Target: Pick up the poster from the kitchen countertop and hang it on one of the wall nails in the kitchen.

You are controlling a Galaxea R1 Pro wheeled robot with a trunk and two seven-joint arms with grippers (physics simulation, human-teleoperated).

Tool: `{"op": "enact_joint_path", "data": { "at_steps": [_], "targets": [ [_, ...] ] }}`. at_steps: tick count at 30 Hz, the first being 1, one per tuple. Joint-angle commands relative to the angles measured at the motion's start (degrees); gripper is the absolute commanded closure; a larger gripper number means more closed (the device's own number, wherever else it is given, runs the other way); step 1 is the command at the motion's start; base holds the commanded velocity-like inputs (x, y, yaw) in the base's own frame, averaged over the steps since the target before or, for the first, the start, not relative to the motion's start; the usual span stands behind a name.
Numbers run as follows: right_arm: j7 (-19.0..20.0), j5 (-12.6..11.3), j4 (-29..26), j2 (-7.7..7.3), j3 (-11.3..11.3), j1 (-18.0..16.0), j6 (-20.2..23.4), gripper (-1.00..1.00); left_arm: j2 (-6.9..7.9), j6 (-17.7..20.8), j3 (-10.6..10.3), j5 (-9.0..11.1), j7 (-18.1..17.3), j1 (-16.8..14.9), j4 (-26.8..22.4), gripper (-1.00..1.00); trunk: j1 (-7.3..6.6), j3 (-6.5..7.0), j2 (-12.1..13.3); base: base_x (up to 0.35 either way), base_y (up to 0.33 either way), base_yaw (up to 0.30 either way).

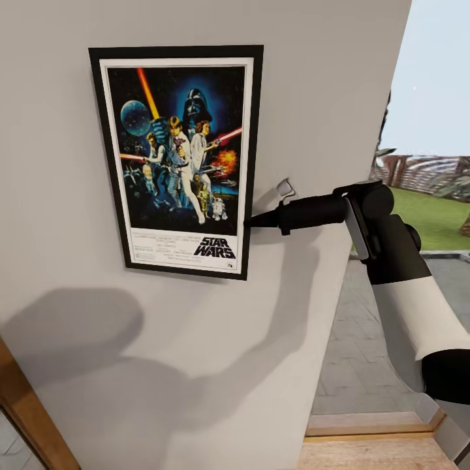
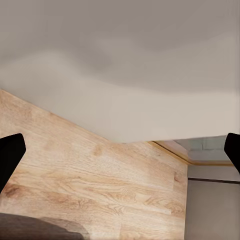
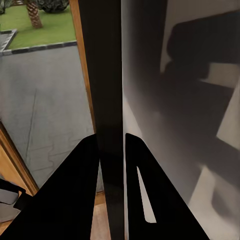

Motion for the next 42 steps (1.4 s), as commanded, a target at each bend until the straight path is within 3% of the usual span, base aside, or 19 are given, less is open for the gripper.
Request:
{"op": "enact_joint_path", "data": {
  "at_steps": [1,42],
  "targets": [
    [0.0,-0.4,0.0,-0.05,0.1,0.0,0.7,1.0,0.01,-0.3,0.4,-0.5,-0.1,0.0,0.1,-1.0,0.02,-0.03,0.0,0.0,0.0,0.0],
    [0.0,-0.4,0.0,-0.05,0.1,0.0,0.7,1.0,0.09,-0.4,0.4,-0.5,-0.1,0.0,0.1,-1.0,0.02,-0.03,0.0,-0.008,0.017,0.0]
  ]
}}
